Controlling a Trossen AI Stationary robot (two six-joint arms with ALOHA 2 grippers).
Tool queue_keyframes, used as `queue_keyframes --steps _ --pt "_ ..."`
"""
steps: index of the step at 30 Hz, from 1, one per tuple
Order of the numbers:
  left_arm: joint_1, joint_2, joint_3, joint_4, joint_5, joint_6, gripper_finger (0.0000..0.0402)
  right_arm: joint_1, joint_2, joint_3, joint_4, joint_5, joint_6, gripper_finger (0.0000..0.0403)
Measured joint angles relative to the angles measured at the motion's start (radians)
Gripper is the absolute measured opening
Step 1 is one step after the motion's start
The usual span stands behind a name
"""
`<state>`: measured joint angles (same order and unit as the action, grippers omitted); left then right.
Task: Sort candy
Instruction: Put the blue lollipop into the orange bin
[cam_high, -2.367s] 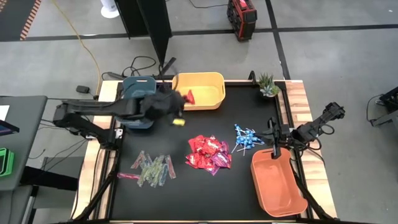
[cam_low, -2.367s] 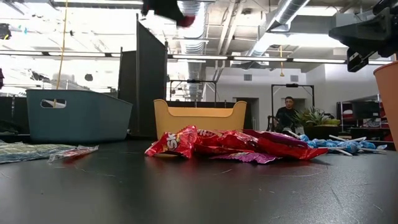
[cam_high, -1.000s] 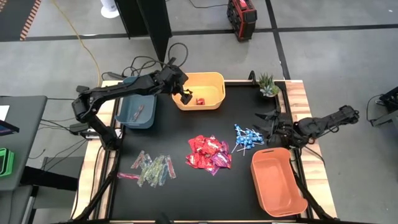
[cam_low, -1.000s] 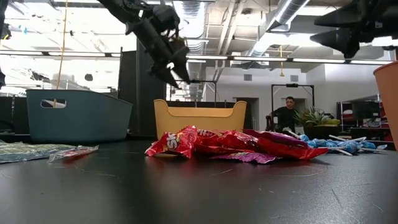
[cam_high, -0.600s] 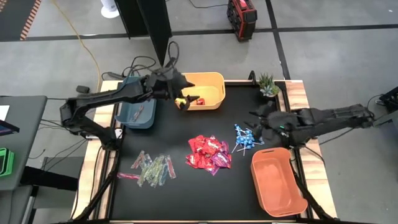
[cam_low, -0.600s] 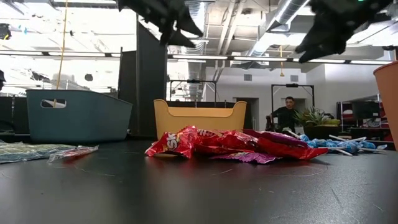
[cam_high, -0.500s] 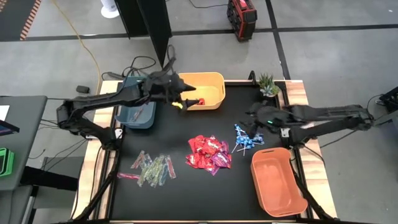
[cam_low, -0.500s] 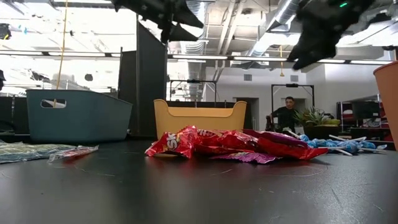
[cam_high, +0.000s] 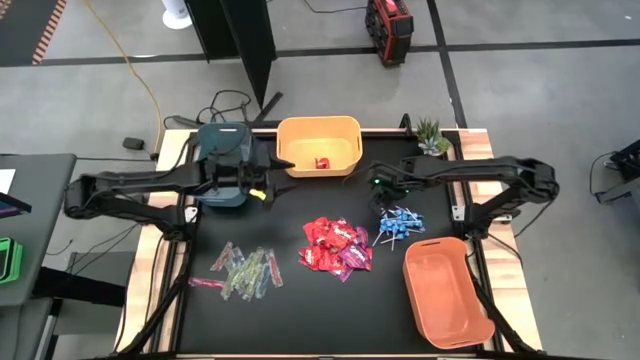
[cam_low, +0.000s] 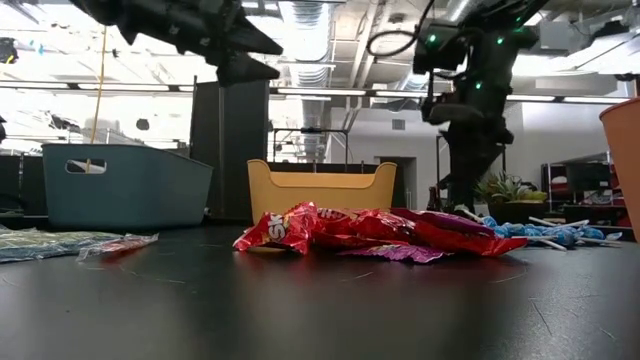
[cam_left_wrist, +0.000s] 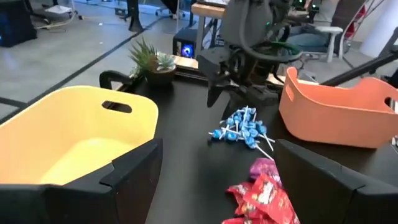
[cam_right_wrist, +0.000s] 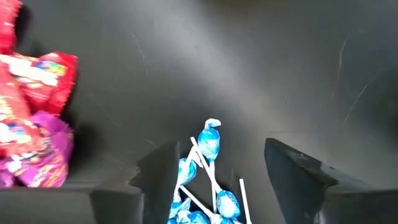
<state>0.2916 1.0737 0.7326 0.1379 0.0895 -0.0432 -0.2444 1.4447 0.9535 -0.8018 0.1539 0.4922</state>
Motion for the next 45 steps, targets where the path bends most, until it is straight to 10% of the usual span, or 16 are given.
queue_keyframes --steps 9,18,45 --pt "-0.010 -0.133 -0.192 0.189 0.000 -0.026 0.0299 0.007 0.030 0.000 0.044 -0.018 0.058 0.0175" --pt "-0.087 -0.174 -0.430 0.471 0.015 -0.100 0.0299 0.007 0.033 0.000 0.035 -0.024 0.090 0.0202" --pt "-0.151 -0.172 -0.440 0.525 0.016 0.005 0.0299 0.089 0.164 -0.001 0.001 -0.020 0.211 0.0186"
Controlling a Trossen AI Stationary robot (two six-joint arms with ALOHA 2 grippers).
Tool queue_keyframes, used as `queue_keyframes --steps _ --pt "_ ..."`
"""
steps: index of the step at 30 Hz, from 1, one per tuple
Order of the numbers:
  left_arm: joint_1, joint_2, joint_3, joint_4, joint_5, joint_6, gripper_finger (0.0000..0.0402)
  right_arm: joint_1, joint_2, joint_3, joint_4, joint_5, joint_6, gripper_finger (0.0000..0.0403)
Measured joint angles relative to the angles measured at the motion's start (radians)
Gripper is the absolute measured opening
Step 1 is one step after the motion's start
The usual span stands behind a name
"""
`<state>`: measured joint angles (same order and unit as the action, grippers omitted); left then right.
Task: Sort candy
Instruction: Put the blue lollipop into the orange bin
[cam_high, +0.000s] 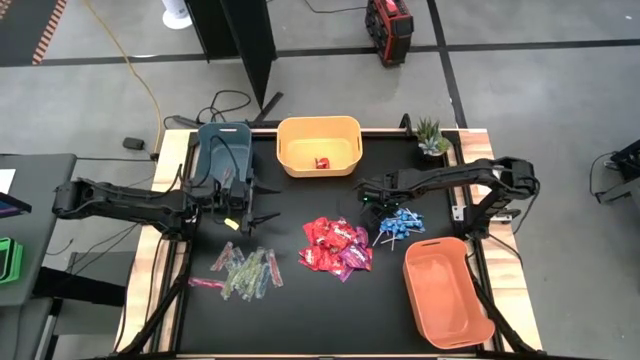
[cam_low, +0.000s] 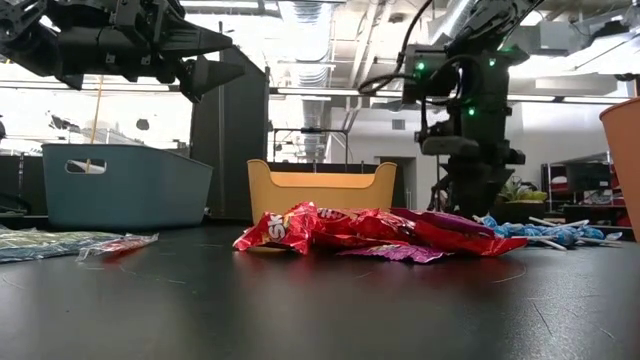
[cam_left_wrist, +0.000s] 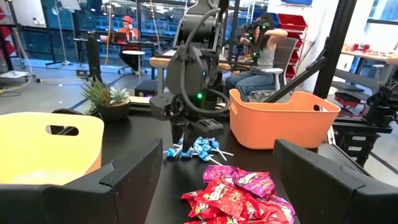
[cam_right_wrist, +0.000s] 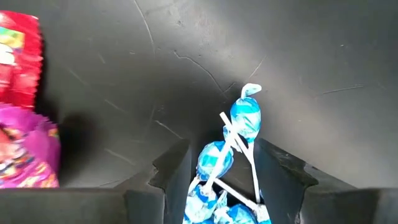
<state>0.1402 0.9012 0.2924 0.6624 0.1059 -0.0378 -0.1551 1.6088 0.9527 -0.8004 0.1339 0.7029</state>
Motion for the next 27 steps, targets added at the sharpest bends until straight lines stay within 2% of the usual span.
queue_keyframes --steps 6,18,27 --pt "0.000 0.000 0.000 0.000 0.000 0.000 0.0299 0.000 0.016 0.000 0.008 0.002 -0.004 0.0153" --pt "0.000 0.000 0.000 -0.001 0.000 0.000 0.0299 -0.002 -0.003 0.000 0.008 0.002 -0.005 0.0013" --pt "0.000 0.000 0.000 -0.001 0.000 0.000 0.0299 -0.004 -0.020 0.000 0.003 0.002 -0.026 0.0002"
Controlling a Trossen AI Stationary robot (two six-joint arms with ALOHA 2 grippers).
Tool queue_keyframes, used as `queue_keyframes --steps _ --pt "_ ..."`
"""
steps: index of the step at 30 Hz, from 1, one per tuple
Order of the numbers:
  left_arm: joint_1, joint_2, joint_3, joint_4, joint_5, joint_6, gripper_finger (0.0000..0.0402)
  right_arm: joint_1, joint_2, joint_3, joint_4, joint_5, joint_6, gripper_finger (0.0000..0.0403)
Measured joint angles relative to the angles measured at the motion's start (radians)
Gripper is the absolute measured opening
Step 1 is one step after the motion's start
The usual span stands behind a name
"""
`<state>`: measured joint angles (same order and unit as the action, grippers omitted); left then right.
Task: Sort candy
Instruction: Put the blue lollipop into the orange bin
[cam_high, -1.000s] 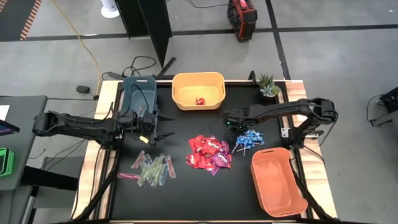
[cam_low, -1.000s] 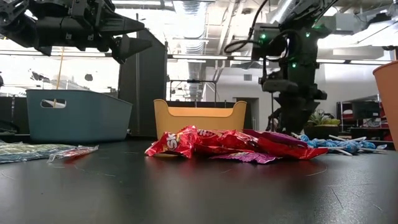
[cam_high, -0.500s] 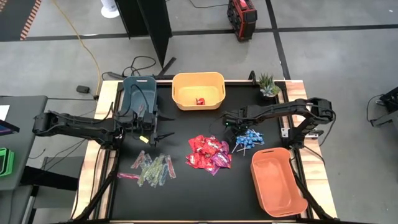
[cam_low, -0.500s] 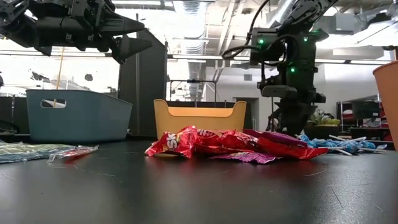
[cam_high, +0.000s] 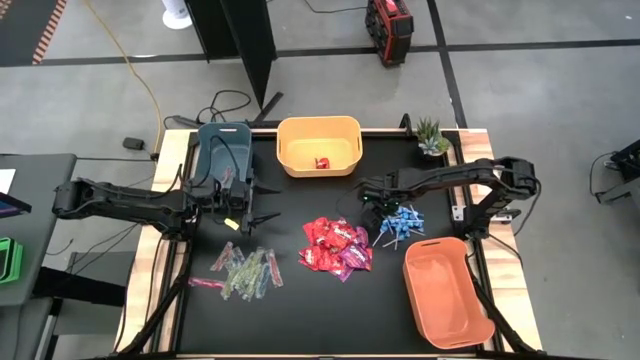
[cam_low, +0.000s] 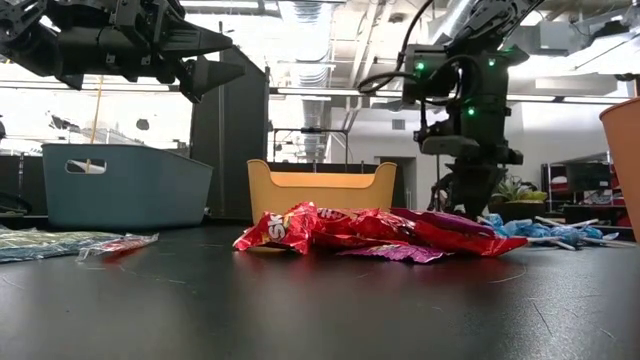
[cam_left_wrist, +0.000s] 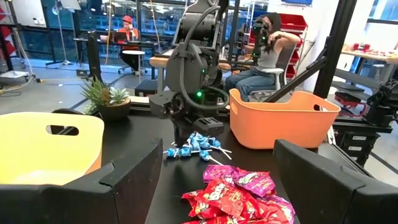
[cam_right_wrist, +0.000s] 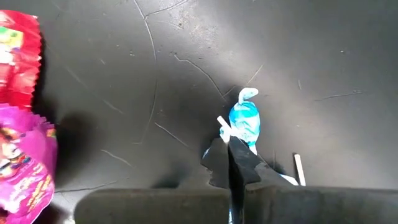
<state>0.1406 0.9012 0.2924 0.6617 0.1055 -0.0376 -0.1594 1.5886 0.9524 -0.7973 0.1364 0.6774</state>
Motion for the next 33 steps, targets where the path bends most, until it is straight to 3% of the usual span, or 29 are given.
queue_keyframes --steps 6,15,20,25,28,33 --pt "0.000 0.000 0.000 0.001 -0.008 0.000 0.0299 0.001 -0.092 0.000 -0.008 0.035 -0.019 0.0001" --pt "0.000 0.000 0.000 0.000 -0.015 -0.012 0.0299 0.046 -0.344 0.000 -0.006 0.050 -0.135 0.0000" --pt "0.000 0.000 0.000 0.000 -0.016 -0.024 0.0299 0.142 -0.515 0.000 0.009 0.050 -0.215 0.0000" --pt "0.000 0.000 0.000 -0.004 -0.037 -0.045 0.0299 0.337 -0.655 0.001 -0.004 0.050 -0.268 0.0000" --pt "0.000 0.000 0.000 -0.026 -0.040 -0.066 0.0299 0.463 -0.696 0.001 -0.088 0.068 -0.156 0.0000" --pt "0.000 0.001 0.000 -0.046 -0.047 -0.116 0.0300 0.663 -0.683 -0.003 -0.323 0.099 0.202 0.0000"
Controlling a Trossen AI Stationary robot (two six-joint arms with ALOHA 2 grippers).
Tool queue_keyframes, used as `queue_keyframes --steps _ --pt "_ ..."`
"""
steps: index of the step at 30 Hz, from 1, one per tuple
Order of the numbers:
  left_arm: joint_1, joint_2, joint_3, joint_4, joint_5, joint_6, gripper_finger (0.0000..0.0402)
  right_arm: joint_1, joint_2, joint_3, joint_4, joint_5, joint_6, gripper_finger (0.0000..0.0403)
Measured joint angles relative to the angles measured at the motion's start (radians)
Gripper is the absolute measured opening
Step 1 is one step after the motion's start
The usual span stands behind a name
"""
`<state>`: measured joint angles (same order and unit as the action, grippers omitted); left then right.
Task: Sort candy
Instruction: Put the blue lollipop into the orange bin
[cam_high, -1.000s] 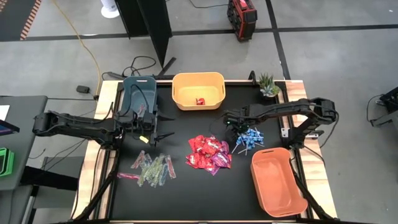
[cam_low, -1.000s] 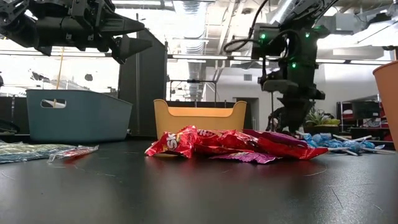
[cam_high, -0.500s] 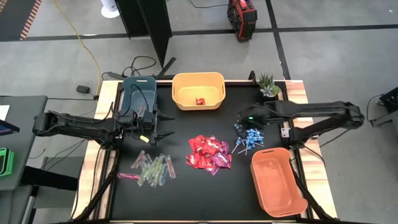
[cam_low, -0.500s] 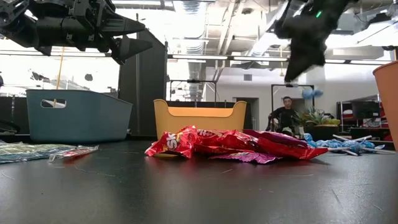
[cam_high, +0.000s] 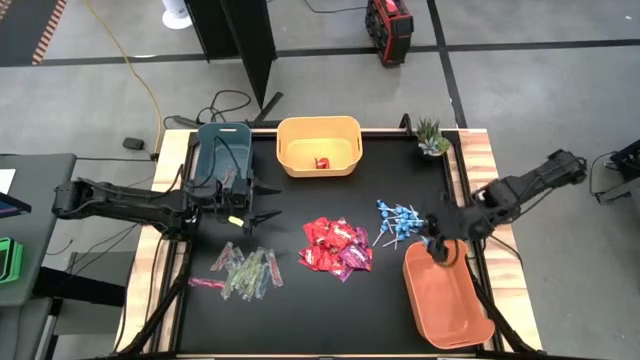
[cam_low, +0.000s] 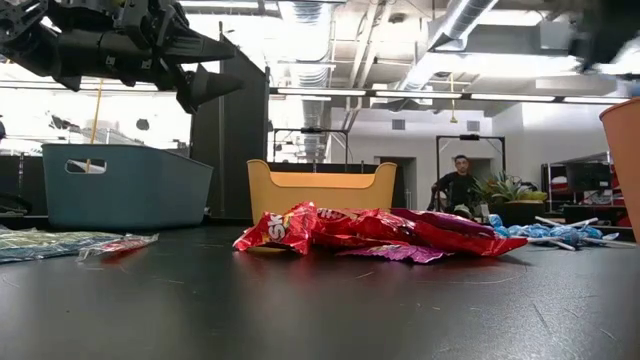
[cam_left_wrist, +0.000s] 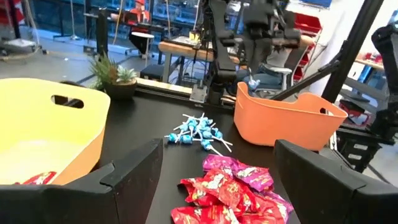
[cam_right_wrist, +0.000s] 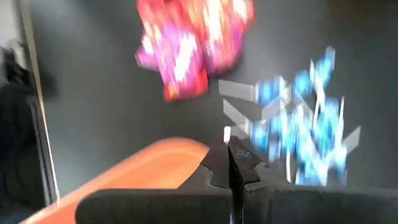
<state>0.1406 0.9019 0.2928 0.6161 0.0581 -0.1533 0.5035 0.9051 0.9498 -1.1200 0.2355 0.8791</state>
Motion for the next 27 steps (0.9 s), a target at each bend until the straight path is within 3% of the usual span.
queue_keyframes --steps 5,10,21,27 --pt "0.000 0.000 0.000 0.000 -0.033 -0.064 0.0300 0.176 0.051 -0.019 -0.043 0.000 0.237 0.0000" --pt "-0.017 0.000 0.000 0.000 -0.037 -0.072 0.0300 0.279 0.132 -0.022 -0.048 0.000 0.437 0.0000" --pt "-0.061 0.000 0.001 -0.049 -0.075 -0.117 0.0300 0.379 0.318 -0.022 -0.046 -0.042 0.790 0.0001" --pt "-0.090 0.000 0.001 -0.060 -0.087 -0.108 0.0300 0.386 0.384 -0.022 -0.042 -0.088 0.924 0.0038"
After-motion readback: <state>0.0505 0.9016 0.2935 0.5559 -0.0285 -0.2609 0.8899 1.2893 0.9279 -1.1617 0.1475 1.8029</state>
